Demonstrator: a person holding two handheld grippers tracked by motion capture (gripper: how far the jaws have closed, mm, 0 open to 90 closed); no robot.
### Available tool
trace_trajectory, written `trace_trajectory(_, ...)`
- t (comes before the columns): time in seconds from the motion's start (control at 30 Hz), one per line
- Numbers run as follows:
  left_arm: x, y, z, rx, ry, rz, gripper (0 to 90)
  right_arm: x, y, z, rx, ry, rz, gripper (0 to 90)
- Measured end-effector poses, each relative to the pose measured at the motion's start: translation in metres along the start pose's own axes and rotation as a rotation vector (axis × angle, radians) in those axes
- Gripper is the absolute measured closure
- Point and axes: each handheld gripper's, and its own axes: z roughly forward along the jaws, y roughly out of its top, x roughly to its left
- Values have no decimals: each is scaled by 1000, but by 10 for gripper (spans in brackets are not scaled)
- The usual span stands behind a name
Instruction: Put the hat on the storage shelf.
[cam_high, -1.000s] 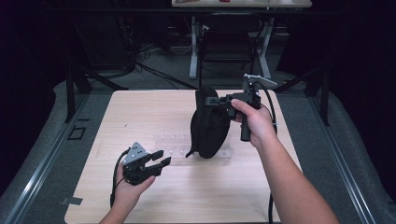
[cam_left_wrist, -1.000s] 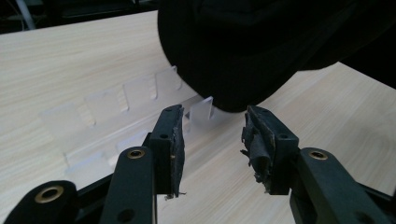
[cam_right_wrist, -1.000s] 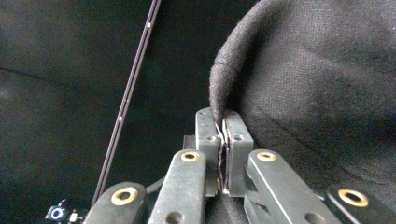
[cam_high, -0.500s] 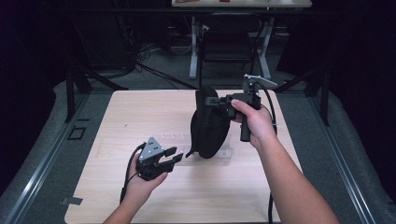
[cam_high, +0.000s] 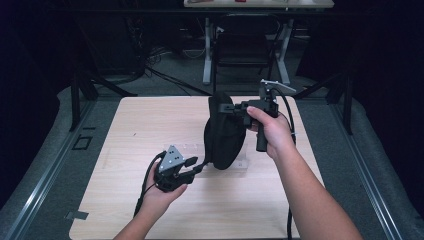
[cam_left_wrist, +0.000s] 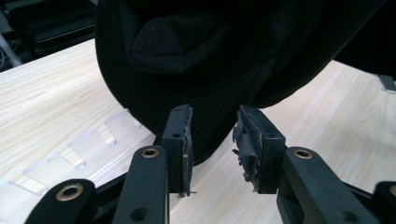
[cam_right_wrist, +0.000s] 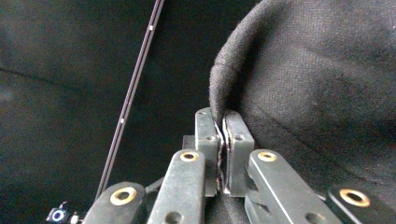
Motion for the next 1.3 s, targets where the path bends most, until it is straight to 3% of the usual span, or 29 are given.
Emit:
trace_trajectory(0.17,-6,3,-2,-11,-16,17,656,0,0,1,0,0,0,872)
trace_trajectory(0.27,-9,5,3,12,-10,43,684,1,-1,2,2,-1,-3,871)
trace_trajectory(0.63,-10,5,7,54,21,72,801,2,-2,4,3,-2,-7,870)
trace_trajectory(1.0,-9,1,2,68,54,100,842,13,-6,3,-2,16,-44,776)
trace_trajectory(1.2,-7,-3,-1,89,113,154,860,16,-5,-12,-19,-1,-69,750)
trace_trajectory(1.3,-2,-10,-3,95,130,147,860,15,-5,-18,-29,-6,-72,746)
